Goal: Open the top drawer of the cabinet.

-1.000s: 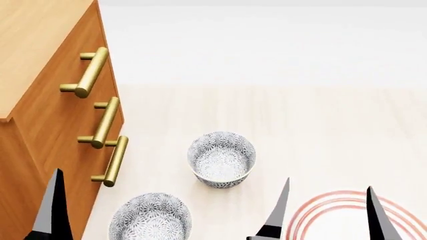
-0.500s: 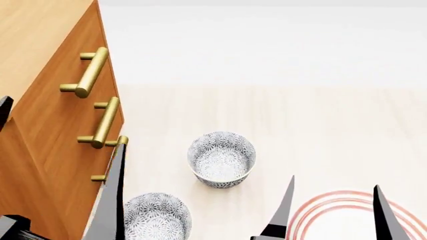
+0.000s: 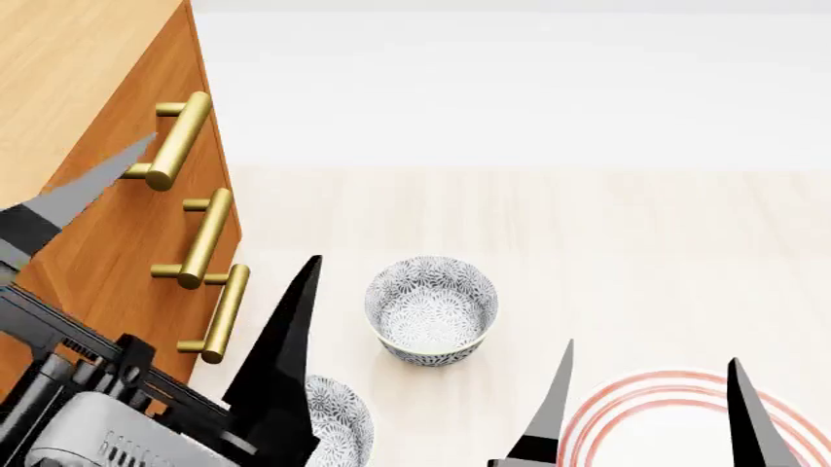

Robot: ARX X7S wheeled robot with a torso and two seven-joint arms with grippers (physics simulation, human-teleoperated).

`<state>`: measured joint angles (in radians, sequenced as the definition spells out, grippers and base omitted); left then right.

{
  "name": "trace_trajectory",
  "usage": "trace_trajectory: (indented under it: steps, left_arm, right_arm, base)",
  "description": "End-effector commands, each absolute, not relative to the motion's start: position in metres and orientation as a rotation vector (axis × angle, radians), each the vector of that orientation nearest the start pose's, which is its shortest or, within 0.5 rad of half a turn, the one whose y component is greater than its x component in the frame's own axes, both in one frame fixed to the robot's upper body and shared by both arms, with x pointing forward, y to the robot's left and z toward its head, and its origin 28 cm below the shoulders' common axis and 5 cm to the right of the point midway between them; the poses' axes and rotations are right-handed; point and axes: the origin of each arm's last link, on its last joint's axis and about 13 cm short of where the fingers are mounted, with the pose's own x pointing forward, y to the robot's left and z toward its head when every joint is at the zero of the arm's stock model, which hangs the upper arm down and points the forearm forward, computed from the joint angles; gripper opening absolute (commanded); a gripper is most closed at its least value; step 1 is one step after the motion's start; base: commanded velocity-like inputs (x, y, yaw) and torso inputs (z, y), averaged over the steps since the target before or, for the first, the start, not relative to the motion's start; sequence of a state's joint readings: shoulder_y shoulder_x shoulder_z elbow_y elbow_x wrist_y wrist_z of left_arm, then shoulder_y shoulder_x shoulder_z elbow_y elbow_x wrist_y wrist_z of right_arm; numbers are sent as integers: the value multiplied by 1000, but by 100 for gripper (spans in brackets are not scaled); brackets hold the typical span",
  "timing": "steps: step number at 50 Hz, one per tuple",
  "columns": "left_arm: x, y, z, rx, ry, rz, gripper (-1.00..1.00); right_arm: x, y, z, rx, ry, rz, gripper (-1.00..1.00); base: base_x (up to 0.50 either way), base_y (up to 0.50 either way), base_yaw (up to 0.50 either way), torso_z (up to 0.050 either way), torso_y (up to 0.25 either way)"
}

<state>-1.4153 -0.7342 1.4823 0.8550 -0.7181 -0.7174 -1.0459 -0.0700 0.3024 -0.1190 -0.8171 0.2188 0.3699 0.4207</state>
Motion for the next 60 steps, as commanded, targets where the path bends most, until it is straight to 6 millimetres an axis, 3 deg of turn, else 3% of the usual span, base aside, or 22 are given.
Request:
trace_trajectory:
  steps: [1, 17, 29, 41, 60]
  left_arm:
    - [228, 176, 232, 958, -566, -260, 100]
    - [247, 190, 251, 1222, -508, -220, 100]
    - [260, 196, 242, 1296, -377, -256, 100]
    - [265, 195, 238, 1297, -235, -221, 100]
    - [269, 193, 235, 1315, -184, -178, 100]
  right_arm:
    - [166, -105, 139, -5, -334, -113, 100]
    - [166, -105, 139, -5, -333, -113, 100]
    - [166, -105, 138, -3, -329, -115, 100]
    - [166, -106, 138, -2, -326, -119, 100]
    - [166, -107, 138, -2, -328, -120, 100]
  base:
    - [0, 0, 0, 0, 0]
    - [0, 0, 0, 0, 0]
    - [0, 0, 0, 0, 0]
    - [0, 0, 0, 0, 0]
    - [0, 0, 0, 0, 0]
